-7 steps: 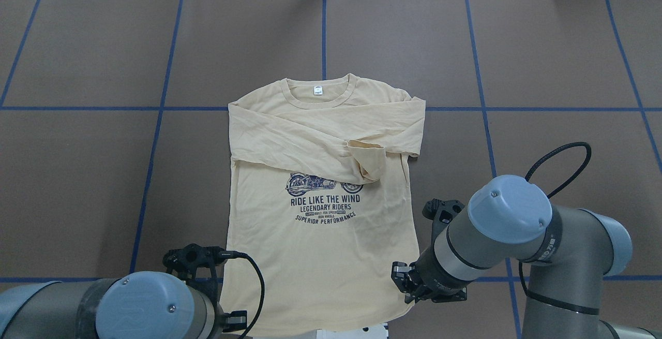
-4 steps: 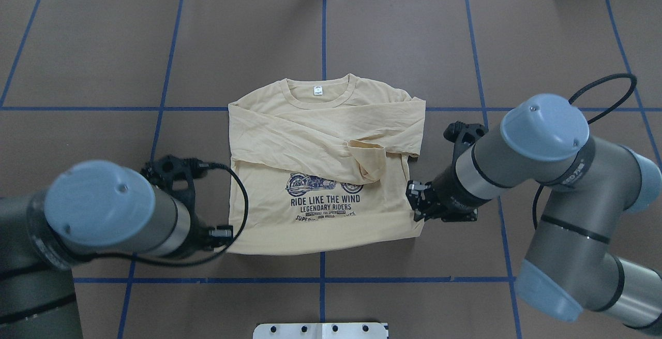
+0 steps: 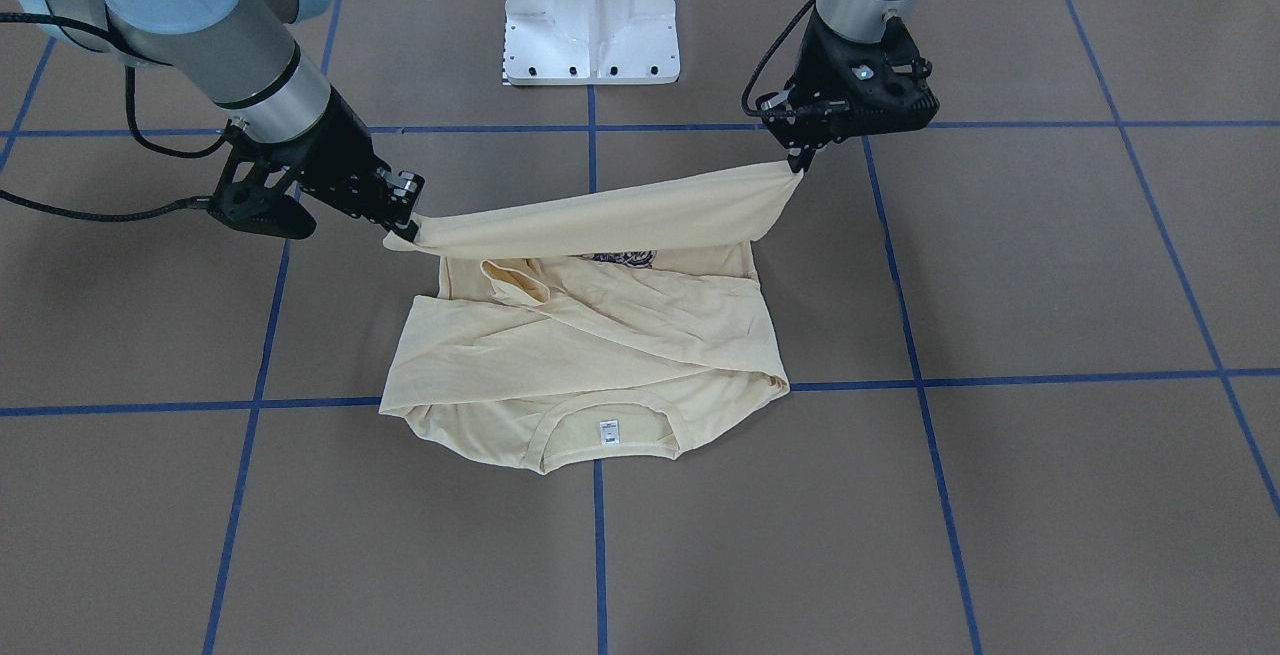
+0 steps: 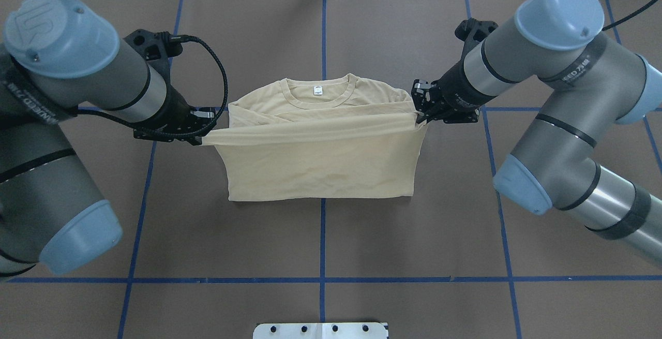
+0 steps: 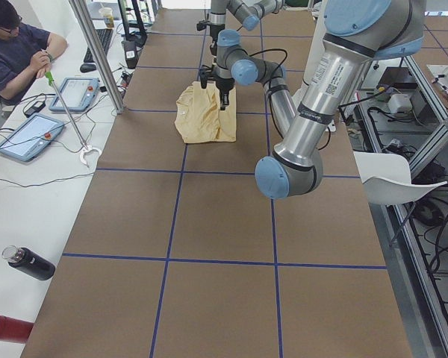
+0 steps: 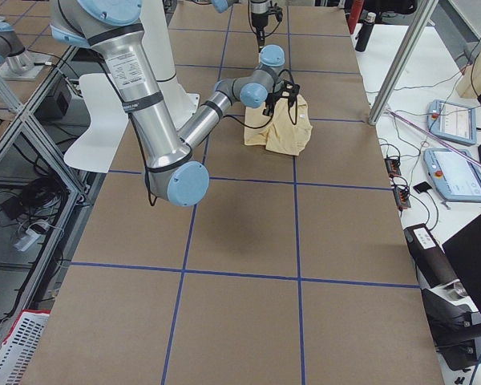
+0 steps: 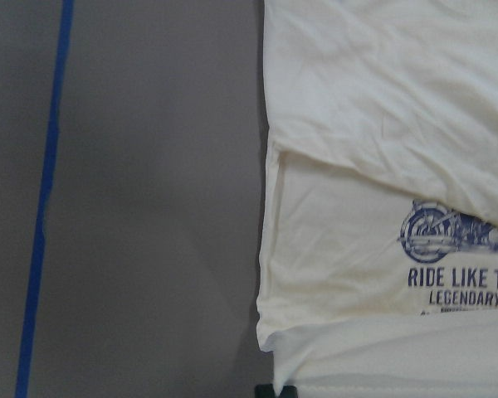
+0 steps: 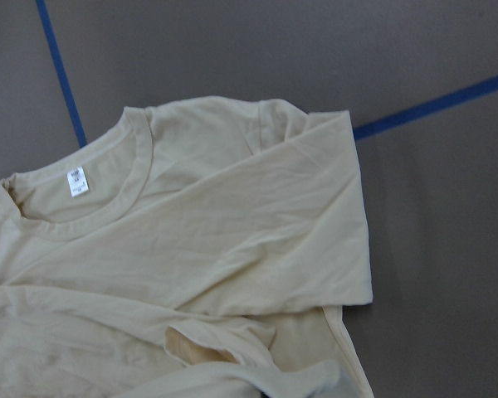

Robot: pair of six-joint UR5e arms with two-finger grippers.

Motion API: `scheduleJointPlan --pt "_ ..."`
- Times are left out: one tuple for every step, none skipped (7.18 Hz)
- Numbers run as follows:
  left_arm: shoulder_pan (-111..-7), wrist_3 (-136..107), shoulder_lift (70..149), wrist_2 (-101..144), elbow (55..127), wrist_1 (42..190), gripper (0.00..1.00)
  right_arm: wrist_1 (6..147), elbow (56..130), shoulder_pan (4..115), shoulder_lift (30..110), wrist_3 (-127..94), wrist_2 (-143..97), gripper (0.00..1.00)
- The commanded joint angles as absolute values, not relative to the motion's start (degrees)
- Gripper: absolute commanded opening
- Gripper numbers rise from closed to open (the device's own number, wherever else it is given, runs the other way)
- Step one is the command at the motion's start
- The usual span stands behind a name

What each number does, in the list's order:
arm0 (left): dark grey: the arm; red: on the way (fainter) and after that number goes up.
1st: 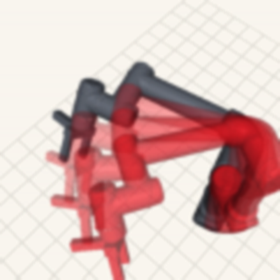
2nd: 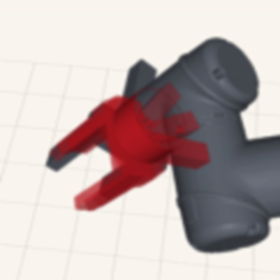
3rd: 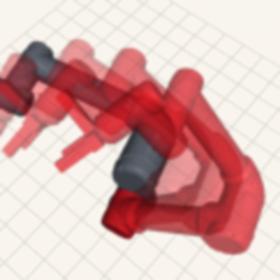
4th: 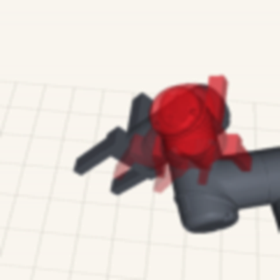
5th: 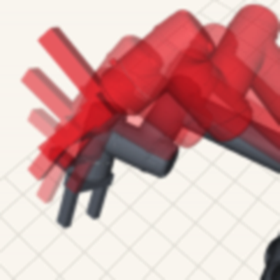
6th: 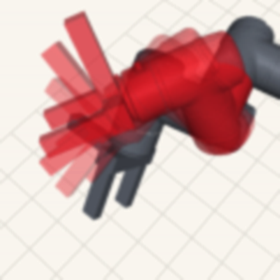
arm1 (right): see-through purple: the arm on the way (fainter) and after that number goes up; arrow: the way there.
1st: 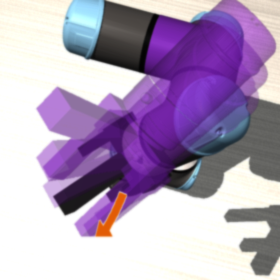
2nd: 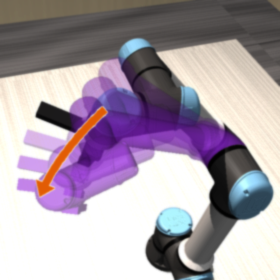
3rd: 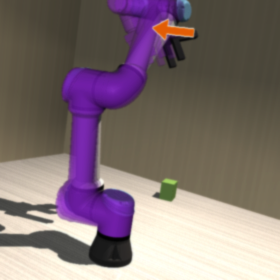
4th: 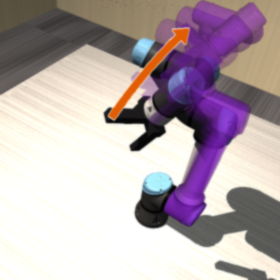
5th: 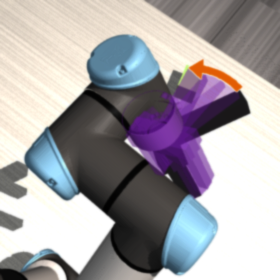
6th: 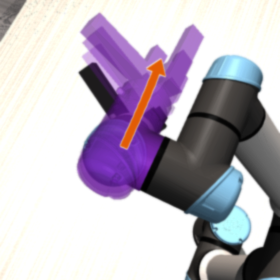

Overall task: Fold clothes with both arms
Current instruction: 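Lift the hem with both grippers and carry it toward the collar, then lower the hem onto the collar edge with both grippers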

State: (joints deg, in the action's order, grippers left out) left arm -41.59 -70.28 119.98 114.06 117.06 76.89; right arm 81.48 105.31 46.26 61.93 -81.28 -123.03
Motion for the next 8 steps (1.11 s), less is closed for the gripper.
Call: scheduleJointPlan --pt "-45.33 -69.52 121.99 114.26 107.54 84.33 0.00 81.21 94.36 48.77 54.08 -78.15 -121.38 0.00" --pt "-46.05 -69.43 122.08 114.08 101.83 90.38 0.00 77.99 89.52 48.78 52.31 -77.18 -119.03 0.00" --pt "-46.23 -69.61 122.08 114.00 96.30 97.75 0.00 72.39 84.86 48.69 52.12 -77.26 -118.40 0.00" --pt "-46.40 -70.04 122.86 113.99 92.76 102.26 0.00 69.64 81.42 48.69 51.16 -77.26 -118.39 0.00" --pt "-46.41 -70.14 124.96 113.99 88.81 104.39 0.00 69.52 78.25 48.69 49.33 -77.17 -117.87 0.00" --pt "-46.32 -70.05 126.11 113.99 86.16 104.94 0.00 69.52 75.61 48.43 47.91 -77.08 -116.47 0.00" --pt "-46.23 -70.05 126.30 113.91 84.74 105.90 0.00 69.52 72.98 48.34 46.42 -77.08 -116.11 0.00" --pt "-46.23 -70.14 126.99 113.91 82.73 108.26 0.00 69.52 70.77 47.56 45.10 -77.08 -116.02 0.00"
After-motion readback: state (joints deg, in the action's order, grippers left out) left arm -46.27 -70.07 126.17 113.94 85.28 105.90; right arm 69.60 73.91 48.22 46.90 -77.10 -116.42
